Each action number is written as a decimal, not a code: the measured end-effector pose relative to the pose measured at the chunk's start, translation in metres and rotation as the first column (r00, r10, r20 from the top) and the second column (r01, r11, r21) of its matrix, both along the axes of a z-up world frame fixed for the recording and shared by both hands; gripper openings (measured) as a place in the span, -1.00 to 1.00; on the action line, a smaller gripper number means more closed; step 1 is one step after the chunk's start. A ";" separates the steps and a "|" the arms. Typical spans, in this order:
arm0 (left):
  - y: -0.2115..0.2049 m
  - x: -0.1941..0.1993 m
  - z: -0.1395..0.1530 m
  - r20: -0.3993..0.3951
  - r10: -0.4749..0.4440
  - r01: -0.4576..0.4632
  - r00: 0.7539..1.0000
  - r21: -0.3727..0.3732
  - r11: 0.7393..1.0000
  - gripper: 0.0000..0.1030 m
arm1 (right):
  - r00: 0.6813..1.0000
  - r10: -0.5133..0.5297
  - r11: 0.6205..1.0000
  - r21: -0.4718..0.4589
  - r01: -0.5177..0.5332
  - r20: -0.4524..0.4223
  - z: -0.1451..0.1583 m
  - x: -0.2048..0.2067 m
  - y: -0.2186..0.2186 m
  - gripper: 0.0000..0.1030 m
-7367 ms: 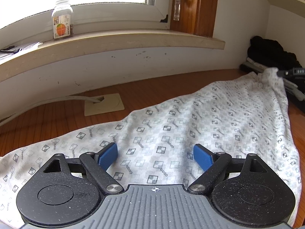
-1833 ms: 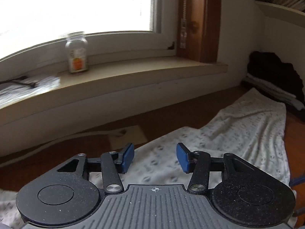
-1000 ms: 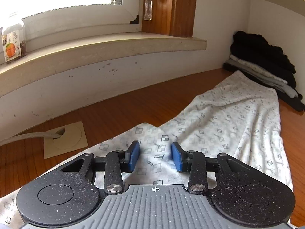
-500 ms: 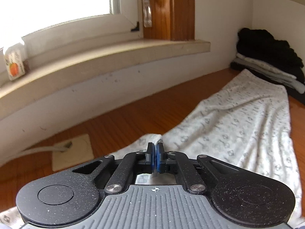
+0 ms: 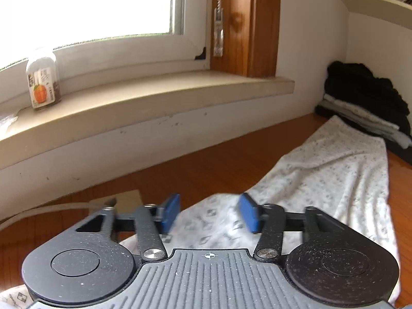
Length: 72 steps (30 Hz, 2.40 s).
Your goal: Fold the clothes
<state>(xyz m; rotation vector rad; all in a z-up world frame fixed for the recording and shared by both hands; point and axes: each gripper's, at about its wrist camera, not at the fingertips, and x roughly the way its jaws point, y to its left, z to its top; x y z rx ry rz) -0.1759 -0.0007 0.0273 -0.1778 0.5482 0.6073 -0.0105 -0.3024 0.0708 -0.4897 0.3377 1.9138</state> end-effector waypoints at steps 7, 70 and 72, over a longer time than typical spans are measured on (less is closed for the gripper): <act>0.014 0.003 -0.016 -0.053 0.044 -0.046 0.998 -0.032 0.998 0.22 | 1.000 0.003 1.000 -0.002 -0.003 -0.025 -0.010 -0.023 0.048 -0.49; -0.043 -0.006 0.000 -0.200 0.010 0.011 0.980 0.103 0.995 -0.53 | 0.999 0.027 0.998 -0.049 -0.029 -0.039 -0.009 -0.059 0.071 -0.34; -0.040 -0.017 0.003 -0.182 0.019 -0.002 0.983 0.095 0.995 -0.89 | 0.996 0.045 0.996 -0.068 -0.050 -0.080 -0.008 -0.056 0.066 -0.85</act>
